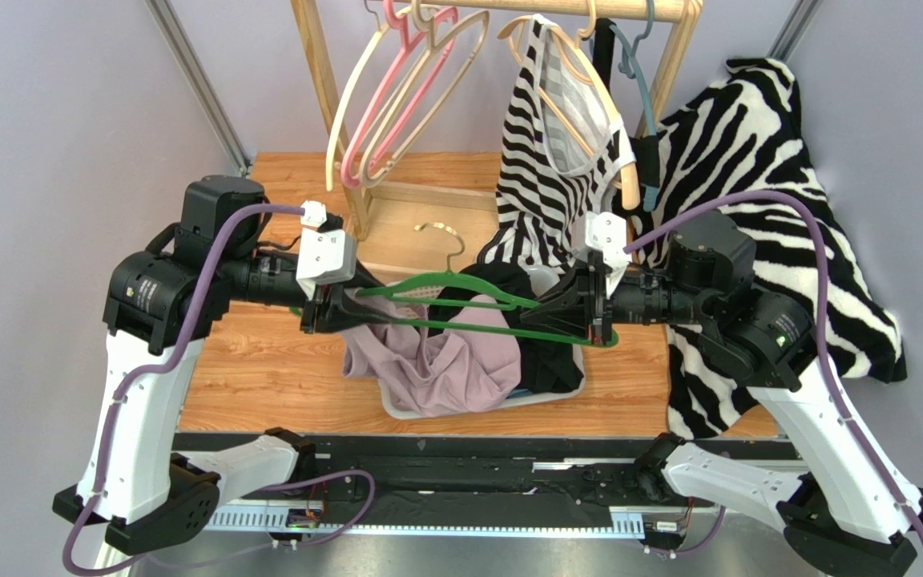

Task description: Remove the tank top from the hanger

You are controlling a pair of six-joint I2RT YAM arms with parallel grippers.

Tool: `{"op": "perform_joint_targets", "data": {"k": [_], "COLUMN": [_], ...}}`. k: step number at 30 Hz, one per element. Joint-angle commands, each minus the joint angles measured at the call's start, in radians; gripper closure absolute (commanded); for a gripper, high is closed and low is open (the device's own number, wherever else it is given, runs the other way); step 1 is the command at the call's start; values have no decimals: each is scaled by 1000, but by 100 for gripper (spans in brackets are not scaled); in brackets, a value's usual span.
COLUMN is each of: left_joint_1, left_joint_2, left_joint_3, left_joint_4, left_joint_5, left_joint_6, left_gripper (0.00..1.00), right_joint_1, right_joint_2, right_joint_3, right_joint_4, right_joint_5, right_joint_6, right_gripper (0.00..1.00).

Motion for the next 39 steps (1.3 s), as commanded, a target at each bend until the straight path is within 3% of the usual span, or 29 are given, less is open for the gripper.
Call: {"op": "perform_joint_targets", "data": {"k": [1,3,5,9,13,17,21,32,36,39], "left_joint_1": [-8,-8,-9,-8,-8,-8,-8,-8,-11,-14], "left_joint_2": [-59,-93,-142,-113,-128,-168,-190,-127,-92,-78], "left_joint_3": [-13,-60,-91,-27,-51,-187,-315,-323,-341,-346], "left_joint_4": [30,192,347,429,482,497,537,586,609,629], "left_joint_5": [1,-64,-203,-462,-553,-485,-368,-198,-158,-136], "left_joint_6": [-108,-177,-269,-334,-392,-447,-518,-613,-653,-673], "left_gripper": [22,11,9,8,7,9,18,16,38,46], "right_joint_1": [1,0,1,0,0,1,0,1,-1,1], "right_joint_2": [-60,-94,-131,-183,-231,-263,-277,-257,-249,-245], "right_joint_3": [-12,-23,-32,-36,-36,-44,-50,-33,-32,-29], "right_joint_4": [43,46,43,29,4,-16,-22,-17,-8,-3], "right_joint_5": [74,113,172,269,318,352,357,361,358,364], "right_joint_6": [40,59,70,98,121,139,147,167,170,170], "right_gripper": [100,100,100,100,100,100,100,100,100,100]}}
